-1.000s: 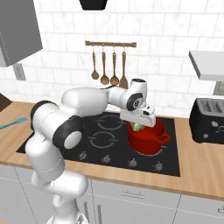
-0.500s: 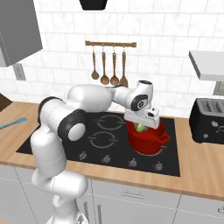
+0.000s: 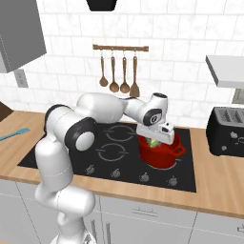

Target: Put the avocado and corn in the pot. Retrieve the spatula and lightly stir the vegetables in the pot.

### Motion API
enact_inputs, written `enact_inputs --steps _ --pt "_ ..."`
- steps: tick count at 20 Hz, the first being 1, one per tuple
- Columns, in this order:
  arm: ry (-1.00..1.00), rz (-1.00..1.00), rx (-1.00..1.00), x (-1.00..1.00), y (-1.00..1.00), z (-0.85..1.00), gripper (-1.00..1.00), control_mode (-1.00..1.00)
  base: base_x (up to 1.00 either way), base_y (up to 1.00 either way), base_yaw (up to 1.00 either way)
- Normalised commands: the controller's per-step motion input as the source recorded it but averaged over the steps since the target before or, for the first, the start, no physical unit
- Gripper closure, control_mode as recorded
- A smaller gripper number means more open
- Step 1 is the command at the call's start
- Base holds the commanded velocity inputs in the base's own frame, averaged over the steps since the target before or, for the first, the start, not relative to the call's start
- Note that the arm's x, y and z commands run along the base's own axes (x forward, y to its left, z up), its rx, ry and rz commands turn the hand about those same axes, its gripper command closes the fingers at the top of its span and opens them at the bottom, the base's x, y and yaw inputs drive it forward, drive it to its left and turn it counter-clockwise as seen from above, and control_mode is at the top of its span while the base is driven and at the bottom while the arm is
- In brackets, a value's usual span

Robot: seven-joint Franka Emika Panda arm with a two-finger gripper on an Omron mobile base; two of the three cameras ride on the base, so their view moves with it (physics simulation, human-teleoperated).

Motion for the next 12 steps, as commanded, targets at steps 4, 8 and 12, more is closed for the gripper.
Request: enact_inputs --steps 4,8,12 --pt "-0.06 0.0 0.0 0.0 0.0 -0.14 -1.0 -1.0 0.0 0.0 0.0" --pt "0.0 0.0 0.0 0.0 0.0 -0.01 -1.0 -1.0 0.0 0.0 0.0" --pt "0.0 0.0 0.0 0.0 0.0 0.0 -1.0 -1.0 0.0 0.0 0.0"
